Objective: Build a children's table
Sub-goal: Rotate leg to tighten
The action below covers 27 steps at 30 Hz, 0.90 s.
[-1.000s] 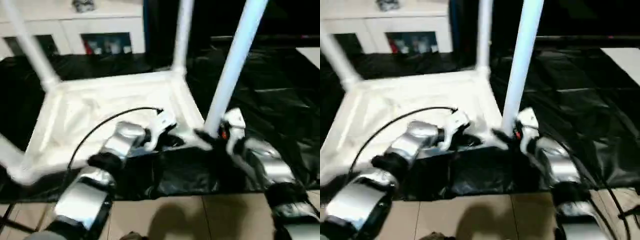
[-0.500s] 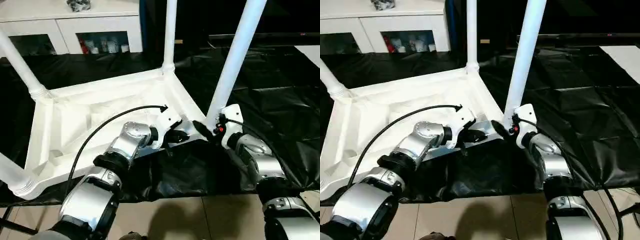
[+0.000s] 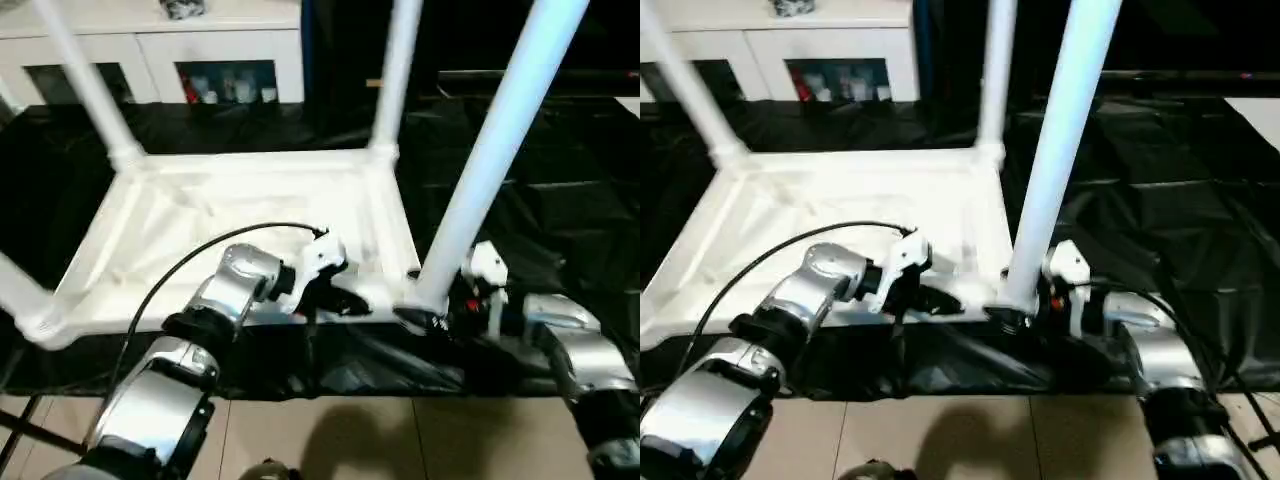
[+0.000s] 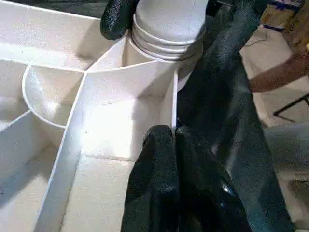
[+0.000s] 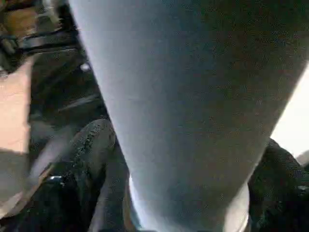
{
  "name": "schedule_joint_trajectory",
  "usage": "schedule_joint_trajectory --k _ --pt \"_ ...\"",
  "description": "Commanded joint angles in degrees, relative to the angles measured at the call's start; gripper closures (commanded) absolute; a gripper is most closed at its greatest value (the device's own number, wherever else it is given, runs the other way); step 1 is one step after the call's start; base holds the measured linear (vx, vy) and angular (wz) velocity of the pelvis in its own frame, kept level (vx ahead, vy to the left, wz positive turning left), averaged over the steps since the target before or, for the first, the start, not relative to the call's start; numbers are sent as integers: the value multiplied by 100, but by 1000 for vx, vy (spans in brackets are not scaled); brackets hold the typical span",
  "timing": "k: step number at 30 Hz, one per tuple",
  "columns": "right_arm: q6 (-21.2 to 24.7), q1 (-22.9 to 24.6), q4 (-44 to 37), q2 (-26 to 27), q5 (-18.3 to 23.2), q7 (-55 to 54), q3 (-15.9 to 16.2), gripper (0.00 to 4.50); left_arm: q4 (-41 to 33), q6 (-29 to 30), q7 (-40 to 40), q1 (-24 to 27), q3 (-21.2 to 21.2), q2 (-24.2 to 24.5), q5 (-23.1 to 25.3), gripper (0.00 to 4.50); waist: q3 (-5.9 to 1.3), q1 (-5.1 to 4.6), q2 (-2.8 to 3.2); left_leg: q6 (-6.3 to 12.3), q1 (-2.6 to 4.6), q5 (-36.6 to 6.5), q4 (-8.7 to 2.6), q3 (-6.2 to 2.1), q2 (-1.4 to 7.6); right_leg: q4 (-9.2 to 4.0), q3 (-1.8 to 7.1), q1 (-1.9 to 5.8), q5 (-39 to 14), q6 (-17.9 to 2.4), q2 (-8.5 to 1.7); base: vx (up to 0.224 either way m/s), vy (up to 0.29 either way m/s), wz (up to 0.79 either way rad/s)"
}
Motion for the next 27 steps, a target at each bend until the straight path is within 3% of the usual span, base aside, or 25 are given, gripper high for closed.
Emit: schedule_joint_trajectory --k 1,12,16,21,23,25,27 --pt "164 161 -263 160 57 593 728 76 -296 -52 67 -132 6 -151 -206 450 -361 -3 -76 363 157 -1074 -462 -438 869 -358 440 214 -548 -1493 -782 0 0 0" --pt "523 237 -538 10 48 990 908 168 -396 51 -272 -87 -17 -37 -260 450 -369 59 -78 335 159 -1017 -445 -439 866 -371 442 214 -643 -1445 -800 0 0 0" --pt "571 240 -555 14 81 1007 929 179 -397 46 -233 -85 1 -42 -257 450 -370 74 -89 327 159 -978 -443 -440 864 -363 438 217 -652 -1432 -796 0 0 0" --pt "449 268 -388 304 108 543 677 183 -354 -9 133 -99 93 -151 -233 450 -373 80 -88 320 159 -971 -443 -444 861 -372 434 216 -714 -1395 -794 0 0 0" --pt "264 180 -154 556 66 9 440 184 -258 -73 607 -157 171 -258 -169 450 -362 77 -74 236 171 -1105 -456 -447 874 -393 444 193 -887 -1378 -804 0 0 0" --pt "297 -34 231 825 -85 -787 234 184 -135 -77 1146 -237 251 -379 -94 450 -341 26 -83 10 180 -1390 -491 -474 865 -437 439 191 -1285 -1350 -812 0 0 0" --pt "274 -373 847 1155 -372 -2025 24 184 33 -13 1905 -374 386 -568 -38 450 -326 -94 -82 -261 208 -1602 -514 -498 849 -458 455 154 -1546 -1329 -812 0 0 0"
